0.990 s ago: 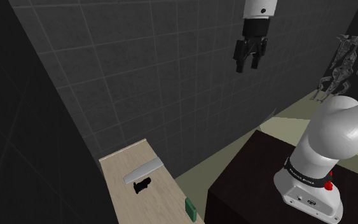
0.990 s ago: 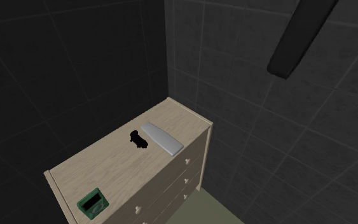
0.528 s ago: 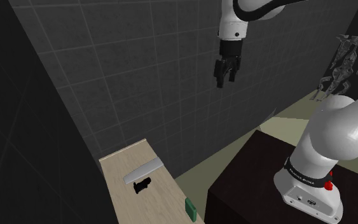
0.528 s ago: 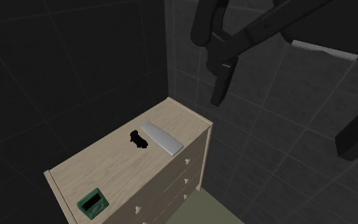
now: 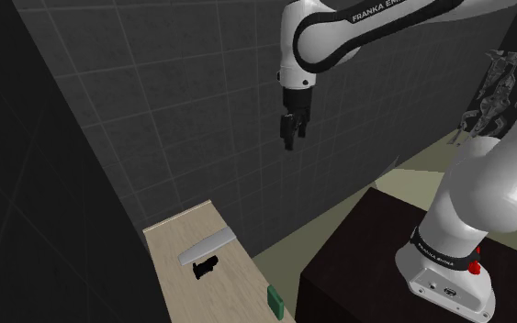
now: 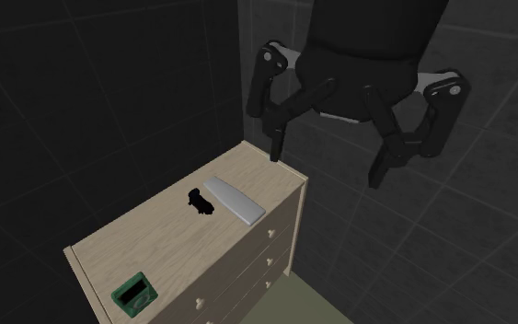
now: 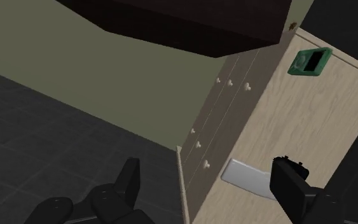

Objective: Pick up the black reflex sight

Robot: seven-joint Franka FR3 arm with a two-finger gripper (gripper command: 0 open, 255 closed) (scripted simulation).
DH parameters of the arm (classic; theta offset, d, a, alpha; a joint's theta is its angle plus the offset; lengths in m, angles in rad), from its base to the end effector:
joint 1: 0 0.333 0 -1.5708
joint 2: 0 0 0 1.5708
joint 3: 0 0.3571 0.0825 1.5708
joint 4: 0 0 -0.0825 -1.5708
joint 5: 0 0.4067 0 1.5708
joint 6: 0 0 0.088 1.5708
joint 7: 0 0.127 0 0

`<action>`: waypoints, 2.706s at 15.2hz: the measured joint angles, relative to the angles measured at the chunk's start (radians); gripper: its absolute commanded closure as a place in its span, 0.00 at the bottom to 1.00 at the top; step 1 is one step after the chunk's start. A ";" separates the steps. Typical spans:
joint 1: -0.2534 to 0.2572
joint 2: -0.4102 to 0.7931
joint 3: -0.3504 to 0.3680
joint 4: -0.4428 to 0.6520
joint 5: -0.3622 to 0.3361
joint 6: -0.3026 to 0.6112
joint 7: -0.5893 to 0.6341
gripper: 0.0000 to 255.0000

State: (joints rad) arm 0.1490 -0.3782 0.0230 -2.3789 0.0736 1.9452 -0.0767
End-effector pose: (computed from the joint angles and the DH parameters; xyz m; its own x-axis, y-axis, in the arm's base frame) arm 0.4223 0.0803 0.4692 0.9747 0.2176 -0.0516 0.2143 -0.9748 -0.0625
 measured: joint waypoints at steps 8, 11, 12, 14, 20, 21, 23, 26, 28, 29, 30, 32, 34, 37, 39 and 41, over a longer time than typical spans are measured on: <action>0.064 0.260 0.055 0.075 -0.018 0.187 -0.094 0.00; 0.089 0.355 0.080 0.107 -0.034 0.250 -0.117 0.00; 0.094 0.385 0.085 0.122 -0.041 0.267 -0.129 0.00; 0.109 0.458 0.099 0.154 -0.059 0.308 -0.143 0.00; 0.162 0.662 0.134 0.284 -0.128 0.380 -0.171 0.00; 0.168 0.688 0.137 0.298 -0.140 0.390 -0.182 0.00; 0.193 0.749 0.147 0.335 -0.167 0.414 -0.183 0.00; 0.223 0.849 0.152 0.411 -0.208 0.435 -0.202 0.00; 0.246 0.919 0.154 0.468 -0.236 0.446 -0.214 0.00; 0.261 0.950 0.155 0.487 -0.250 0.456 -0.215 0.00; 0.273 0.977 0.157 0.508 -0.262 0.461 -0.221 0.00; 0.303 1.039 0.159 0.563 -0.288 0.466 -0.229 0.00; 0.329 1.099 0.159 0.606 -0.314 0.480 -0.240 0.00; 0.358 1.173 0.158 0.677 -0.338 0.481 -0.256 0.00; 0.365 1.197 0.155 0.689 -0.344 0.493 -0.255 0.00; 0.367 1.216 0.151 0.699 -0.347 0.503 -0.255 0.00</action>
State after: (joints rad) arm 0.5159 0.8378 0.1744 -1.6802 -0.2738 2.4481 -0.3317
